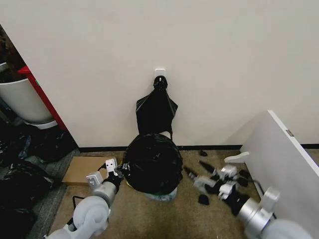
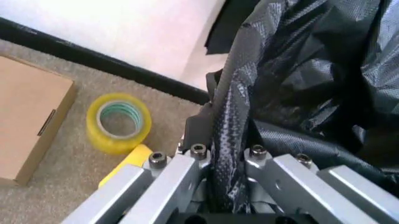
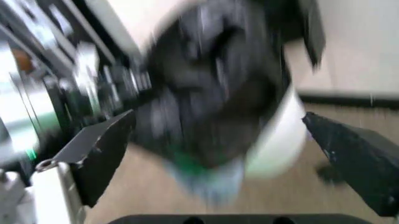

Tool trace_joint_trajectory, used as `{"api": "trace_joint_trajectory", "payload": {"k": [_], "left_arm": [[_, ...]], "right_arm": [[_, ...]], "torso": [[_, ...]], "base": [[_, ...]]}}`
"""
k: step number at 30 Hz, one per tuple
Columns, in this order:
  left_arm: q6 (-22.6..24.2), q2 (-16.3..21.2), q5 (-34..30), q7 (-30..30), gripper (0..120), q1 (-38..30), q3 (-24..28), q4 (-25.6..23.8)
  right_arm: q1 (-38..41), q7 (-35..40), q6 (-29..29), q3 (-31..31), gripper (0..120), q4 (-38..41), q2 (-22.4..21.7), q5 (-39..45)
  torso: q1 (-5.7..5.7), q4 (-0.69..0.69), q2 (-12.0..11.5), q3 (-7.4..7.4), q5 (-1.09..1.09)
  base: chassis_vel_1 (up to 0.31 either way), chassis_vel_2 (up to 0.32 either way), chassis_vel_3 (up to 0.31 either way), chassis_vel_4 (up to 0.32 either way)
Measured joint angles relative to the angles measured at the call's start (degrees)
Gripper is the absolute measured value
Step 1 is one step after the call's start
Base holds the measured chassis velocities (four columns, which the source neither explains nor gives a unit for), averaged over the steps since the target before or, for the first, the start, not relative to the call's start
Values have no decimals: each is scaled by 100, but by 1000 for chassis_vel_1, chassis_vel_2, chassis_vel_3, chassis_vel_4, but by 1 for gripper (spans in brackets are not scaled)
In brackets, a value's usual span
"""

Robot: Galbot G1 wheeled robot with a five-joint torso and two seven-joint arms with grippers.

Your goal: Place the garbage bag over the trash bin.

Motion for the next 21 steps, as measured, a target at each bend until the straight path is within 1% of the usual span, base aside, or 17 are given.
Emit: {"api": "trace_joint_trajectory", "payload": {"k": [1,3,5,12,14,15,17,18,20,21], "left_arm": [[10,-5,-81,-31,1,-12,-52,-14],[16,-7,-124,-44,1,-7,-85,-31],[41,-5,-234,-72,1,28,-168,-90],[76,58,-373,-70,1,139,-257,-248],[96,68,-384,-63,1,183,-264,-291],[112,73,-384,-57,1,213,-264,-319],[125,74,-382,-48,1,237,-264,-350],[125,74,-382,-48,1,237,-264,-350],[135,78,-374,-34,1,251,-250,-382],[137,78,-364,-21,1,253,-226,-402]], "right_arm": [[-113,-92,96,-158,100,-242,23,-267],[-129,-122,136,-252,100,-370,34,-368],[-103,-171,194,-505,100,-651,76,-533],[235,-113,128,-1000,100,-1016,301,-474],[318,-92,115,-1103,94,-1098,356,-407],[368,-87,108,-1176,88,-1144,403,-322],[402,-87,108,-1224,81,-1172,440,-245],[402,-87,108,-1224,81,-1172,440,-245],[452,-69,157,-1257,73,-1220,467,-220],[488,-29,200,-1267,67,-1256,481,-195]], "torso": [[0,-3,0,0,1],[0,-3,0,0,1],[0,-1,0,0,2],[0,-1,0,0,1],[0,0,0,0,1],[0,-1,0,0,1],[0,-1,0,0,0],[0,-1,0,0,0],[0,-1,0,0,0],[0,-1,0,0,1]], "base": [[0,0,0,0],[0,0,0,0],[0,0,0,0],[0,0,0,0],[0,0,0,0],[0,0,0,0],[0,0,0,0],[0,0,0,0],[0,0,0,0],[0,0,0,0]]}}
